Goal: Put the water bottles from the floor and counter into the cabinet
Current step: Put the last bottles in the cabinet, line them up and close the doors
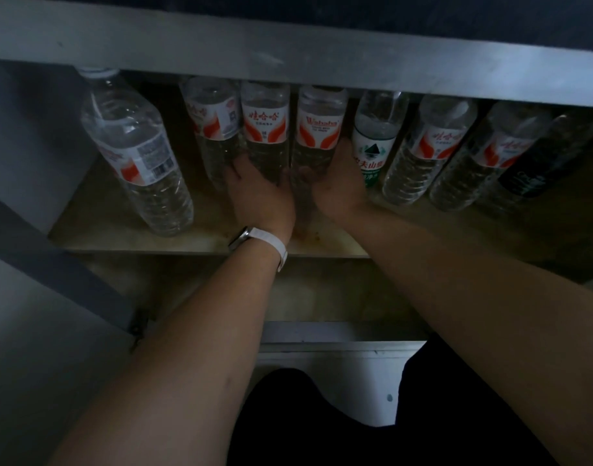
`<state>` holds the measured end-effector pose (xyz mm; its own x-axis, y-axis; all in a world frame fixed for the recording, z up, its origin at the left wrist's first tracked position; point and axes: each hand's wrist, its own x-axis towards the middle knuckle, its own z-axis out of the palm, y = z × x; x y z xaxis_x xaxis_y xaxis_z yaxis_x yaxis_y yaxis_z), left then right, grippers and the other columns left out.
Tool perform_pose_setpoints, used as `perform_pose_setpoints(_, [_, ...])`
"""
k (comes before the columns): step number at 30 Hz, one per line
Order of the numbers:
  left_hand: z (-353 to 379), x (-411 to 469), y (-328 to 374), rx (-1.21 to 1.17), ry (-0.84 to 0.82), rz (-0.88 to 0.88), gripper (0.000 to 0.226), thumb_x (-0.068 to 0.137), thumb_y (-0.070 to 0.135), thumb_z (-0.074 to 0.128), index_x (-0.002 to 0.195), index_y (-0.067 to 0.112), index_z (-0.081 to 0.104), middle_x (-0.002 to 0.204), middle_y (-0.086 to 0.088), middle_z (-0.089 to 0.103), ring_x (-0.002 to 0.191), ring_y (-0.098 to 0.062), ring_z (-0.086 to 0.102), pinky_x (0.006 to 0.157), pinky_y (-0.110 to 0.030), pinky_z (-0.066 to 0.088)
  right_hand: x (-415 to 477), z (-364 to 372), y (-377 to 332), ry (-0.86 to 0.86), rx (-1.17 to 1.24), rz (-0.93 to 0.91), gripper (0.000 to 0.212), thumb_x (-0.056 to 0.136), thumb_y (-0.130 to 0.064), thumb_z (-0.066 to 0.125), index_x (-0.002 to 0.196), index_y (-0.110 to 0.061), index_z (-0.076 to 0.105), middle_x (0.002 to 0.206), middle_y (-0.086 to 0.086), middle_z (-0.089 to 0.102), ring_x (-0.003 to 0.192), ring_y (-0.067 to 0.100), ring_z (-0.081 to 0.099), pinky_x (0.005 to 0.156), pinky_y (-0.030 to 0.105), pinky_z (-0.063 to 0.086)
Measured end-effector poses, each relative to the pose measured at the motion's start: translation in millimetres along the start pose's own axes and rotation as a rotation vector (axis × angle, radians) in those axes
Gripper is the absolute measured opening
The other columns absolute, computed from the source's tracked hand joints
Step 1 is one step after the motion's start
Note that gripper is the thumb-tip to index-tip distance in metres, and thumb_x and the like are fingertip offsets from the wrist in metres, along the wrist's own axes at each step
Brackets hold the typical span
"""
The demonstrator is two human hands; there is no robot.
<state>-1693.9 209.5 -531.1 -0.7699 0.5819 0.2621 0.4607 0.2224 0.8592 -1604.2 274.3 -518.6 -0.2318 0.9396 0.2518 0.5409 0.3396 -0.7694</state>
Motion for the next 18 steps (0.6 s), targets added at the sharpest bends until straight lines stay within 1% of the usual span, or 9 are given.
perform_pose_setpoints(2, [0, -1, 3, 0.008, 0.0, -0.014, 0.073, 0.09, 0.035, 0.073, 0.149, 0.008, 0.04, 0.153, -0.016, 0.041, 0.14, -0.033, 0.04, 0.11, -0.036, 0.034, 1, 0, 2, -0.008, -0.009, 0.007, 0.062, 0.086, -0.031, 0.072, 0.137, -0.012, 0.041, 0.139, 0.005, 0.053, 0.128, 0.02, 0.05, 0.099, 0.023, 0.039])
perform_pose_setpoints(5, [0, -2, 5, 0.022, -0.001, -0.025, 0.07, 0.092, 0.039, 0.07, 0.148, 0.009, 0.041, 0.151, -0.014, 0.043, 0.138, -0.031, 0.042, 0.107, -0.031, 0.034, -1, -2, 1, -0.025, -0.016, 0.003, 0.062, 0.088, -0.03, 0.071, 0.139, -0.012, 0.039, 0.141, 0.004, 0.052, 0.13, 0.019, 0.049, 0.098, 0.021, 0.037])
perform_pose_setpoints(7, [-2, -3, 6, 0.029, -0.015, -0.033, 0.069, 0.093, 0.041, 0.066, 0.149, 0.01, 0.041, 0.151, -0.013, 0.044, 0.137, -0.03, 0.043, 0.105, -0.026, 0.031, -2, -1, 2, -0.032, -0.019, -0.001, 0.062, 0.09, -0.036, 0.067, 0.14, -0.013, 0.04, 0.141, 0.002, 0.052, 0.13, 0.018, 0.049, 0.1, 0.023, 0.038])
perform_pose_setpoints(8, [-3, -3, 6, 0.026, -0.021, -0.032, 0.068, 0.093, 0.041, 0.065, 0.149, 0.01, 0.041, 0.151, -0.013, 0.044, 0.137, -0.03, 0.043, 0.104, -0.025, 0.03, -4, -1, 2, -0.039, -0.026, -0.001, 0.062, 0.091, -0.041, 0.064, 0.141, -0.014, 0.04, 0.141, 0.002, 0.052, 0.13, 0.018, 0.049, 0.099, 0.022, 0.038])
perform_pose_setpoints(11, [-8, -4, 5, 0.001, -0.032, -0.025, 0.057, 0.095, 0.039, 0.061, 0.143, 0.011, 0.048, 0.145, -0.013, 0.053, 0.131, -0.032, 0.051, 0.104, -0.034, 0.04, -8, -5, 0, -0.056, -0.003, -0.026, 0.06, 0.092, -0.048, 0.06, 0.141, -0.017, 0.043, 0.14, 0.001, 0.054, 0.129, 0.017, 0.05, 0.097, 0.021, 0.039])
perform_pose_setpoints(12, [-11, -6, 4, -0.014, -0.034, -0.024, 0.052, 0.096, 0.039, 0.059, 0.14, 0.013, 0.052, 0.141, -0.011, 0.056, 0.127, -0.031, 0.055, 0.104, -0.036, 0.044, -11, -7, -2, -0.056, 0.001, -0.034, 0.058, 0.092, -0.049, 0.059, 0.139, -0.019, 0.046, 0.139, -0.001, 0.055, 0.128, 0.015, 0.051, 0.1, 0.022, 0.041])
perform_pose_setpoints(14, [-19, -9, 3, -0.065, -0.026, -0.039, 0.044, 0.094, 0.036, 0.06, 0.133, 0.016, 0.059, 0.134, -0.008, 0.062, 0.121, -0.029, 0.059, 0.1, -0.039, 0.05, -16, -10, -4, -0.054, 0.015, -0.025, 0.058, 0.088, -0.058, 0.058, 0.135, -0.024, 0.051, 0.134, -0.005, 0.059, 0.124, 0.012, 0.055, 0.101, 0.032, 0.048])
perform_pose_setpoints(16, [-33, -15, 2, -0.056, -0.022, -0.04, 0.039, 0.093, 0.029, 0.063, 0.129, 0.016, 0.062, 0.13, -0.008, 0.062, 0.117, -0.027, 0.059, 0.094, -0.033, 0.048, -20, -13, -7, -0.059, 0.018, 0.01, 0.062, 0.081, -0.066, 0.057, 0.131, -0.029, 0.052, 0.129, -0.008, 0.061, 0.118, 0.011, 0.058, 0.095, 0.038, 0.053])
perform_pose_setpoints(18, [-49, -22, 0, -0.011, -0.022, 0.009, 0.035, 0.092, 0.023, 0.064, 0.125, 0.012, 0.063, 0.127, -0.011, 0.061, 0.115, -0.027, 0.058, 0.087, -0.028, 0.042, -26, -19, -14, -0.08, 0.0, 0.031, 0.061, 0.082, -0.059, 0.059, 0.132, -0.026, 0.05, 0.129, -0.005, 0.059, 0.117, 0.015, 0.058, 0.095, 0.039, 0.052])
